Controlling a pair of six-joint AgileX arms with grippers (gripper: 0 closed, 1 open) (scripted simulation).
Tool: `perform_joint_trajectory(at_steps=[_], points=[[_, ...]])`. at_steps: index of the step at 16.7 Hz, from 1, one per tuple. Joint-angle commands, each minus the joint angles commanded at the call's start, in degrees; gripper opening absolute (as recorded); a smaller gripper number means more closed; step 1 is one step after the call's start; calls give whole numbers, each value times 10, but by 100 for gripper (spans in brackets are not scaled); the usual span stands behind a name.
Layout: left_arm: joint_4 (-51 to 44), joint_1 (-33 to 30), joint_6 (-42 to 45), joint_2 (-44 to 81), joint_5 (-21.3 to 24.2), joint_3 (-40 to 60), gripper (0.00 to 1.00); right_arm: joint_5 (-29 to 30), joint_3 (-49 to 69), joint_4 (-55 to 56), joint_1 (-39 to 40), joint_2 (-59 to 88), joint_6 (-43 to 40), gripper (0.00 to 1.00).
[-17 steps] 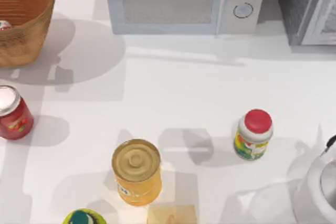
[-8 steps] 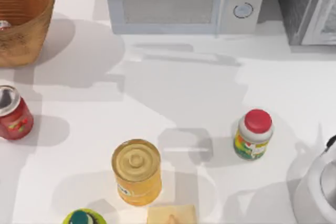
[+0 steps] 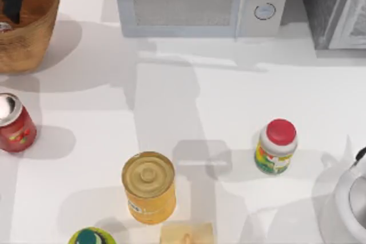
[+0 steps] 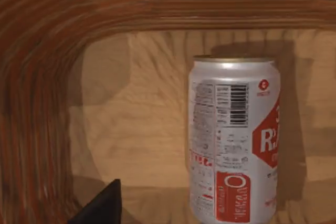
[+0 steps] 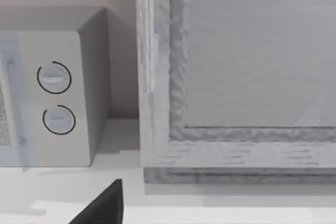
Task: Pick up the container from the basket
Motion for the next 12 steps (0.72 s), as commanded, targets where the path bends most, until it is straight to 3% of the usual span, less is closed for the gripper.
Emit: perform_joint_trajectory(at_steps=[4,12], points=[[-20,3,0,43,1,38,100,0,0,0,0,0,0,100],[15,0,-2,50,0,11,100,0,0,0,0,0,0,100]])
